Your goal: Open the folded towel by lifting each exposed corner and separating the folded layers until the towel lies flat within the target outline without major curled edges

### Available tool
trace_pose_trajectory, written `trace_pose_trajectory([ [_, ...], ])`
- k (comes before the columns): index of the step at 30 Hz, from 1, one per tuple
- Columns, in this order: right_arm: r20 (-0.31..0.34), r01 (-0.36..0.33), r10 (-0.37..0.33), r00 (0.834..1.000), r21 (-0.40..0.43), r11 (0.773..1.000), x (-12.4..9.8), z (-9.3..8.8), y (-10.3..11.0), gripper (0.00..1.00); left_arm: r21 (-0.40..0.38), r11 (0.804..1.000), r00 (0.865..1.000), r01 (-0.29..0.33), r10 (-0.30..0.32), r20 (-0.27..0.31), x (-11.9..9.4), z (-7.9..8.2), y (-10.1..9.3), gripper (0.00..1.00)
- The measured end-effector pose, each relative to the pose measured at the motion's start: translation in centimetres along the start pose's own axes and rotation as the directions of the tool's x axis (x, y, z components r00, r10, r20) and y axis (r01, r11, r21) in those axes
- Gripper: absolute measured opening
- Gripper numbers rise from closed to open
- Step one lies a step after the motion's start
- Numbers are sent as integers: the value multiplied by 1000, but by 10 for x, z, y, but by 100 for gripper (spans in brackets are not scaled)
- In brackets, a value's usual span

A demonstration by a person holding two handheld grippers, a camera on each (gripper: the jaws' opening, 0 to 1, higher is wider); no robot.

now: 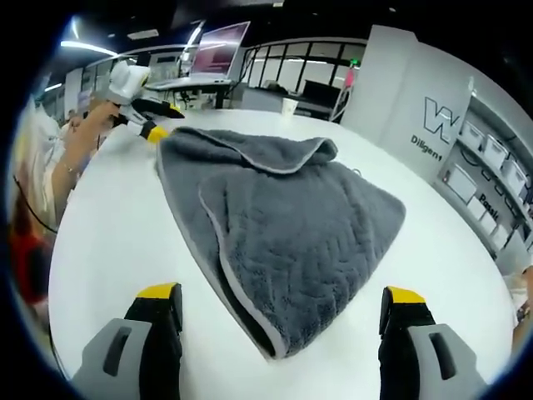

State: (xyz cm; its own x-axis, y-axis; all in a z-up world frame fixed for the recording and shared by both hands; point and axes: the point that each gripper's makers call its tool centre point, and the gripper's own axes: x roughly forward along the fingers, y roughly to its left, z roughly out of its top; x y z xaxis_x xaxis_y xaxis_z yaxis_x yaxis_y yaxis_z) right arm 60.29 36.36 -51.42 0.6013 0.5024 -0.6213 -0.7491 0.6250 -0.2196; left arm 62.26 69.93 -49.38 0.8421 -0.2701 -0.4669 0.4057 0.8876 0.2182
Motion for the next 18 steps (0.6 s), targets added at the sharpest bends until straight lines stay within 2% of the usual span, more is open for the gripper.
trace_pose_trajectory([
  [5, -1, 4, -4, 1000, 3, 1000, -1, -1, -1, 99, 15, 999, 999, 43, -43, 30, 6, 20, -10, 87],
  [8, 6, 4, -4, 1000, 2, 1000, -2, 1, -1, 99, 0, 995, 994, 105, -105, 39, 9, 34, -21, 90],
  [10, 8, 5, -5, 1000, 4, 1000, -2, 2, -1, 99, -25, 986, 984, 162, -160, 75, 12, 48, -32, 97],
  [11, 8, 5, -5, 1000, 4, 1000, -2, 2, -1, 99, -32, 982, 978, 187, -183, 96, 13, 56, -37, 97],
  [13, 3, 5, -5, 1000, 2, 1000, -1, 1, -1, 99, -9, 977, 972, 215, -213, 102, 15, 68, -46, 93],
  [16, 1, 4, -4, 1000, 4, 1000, -1, 0, -1, 99, 37, 964, 958, 263, -265, 110, 22, 86, -63, 97],
  [17, 1, 5, -5, 1000, 3, 1000, -1, 0, -2, 99, 43, 958, 951, 285, -288, 116, 24, 92, -70, 98],
  [18, 2, 8, -8, 1000, 4, 1000, -1, 1, -2, 99, 51, 946, 937, 319, -323, 133, 27, 102, -80, 98],
])
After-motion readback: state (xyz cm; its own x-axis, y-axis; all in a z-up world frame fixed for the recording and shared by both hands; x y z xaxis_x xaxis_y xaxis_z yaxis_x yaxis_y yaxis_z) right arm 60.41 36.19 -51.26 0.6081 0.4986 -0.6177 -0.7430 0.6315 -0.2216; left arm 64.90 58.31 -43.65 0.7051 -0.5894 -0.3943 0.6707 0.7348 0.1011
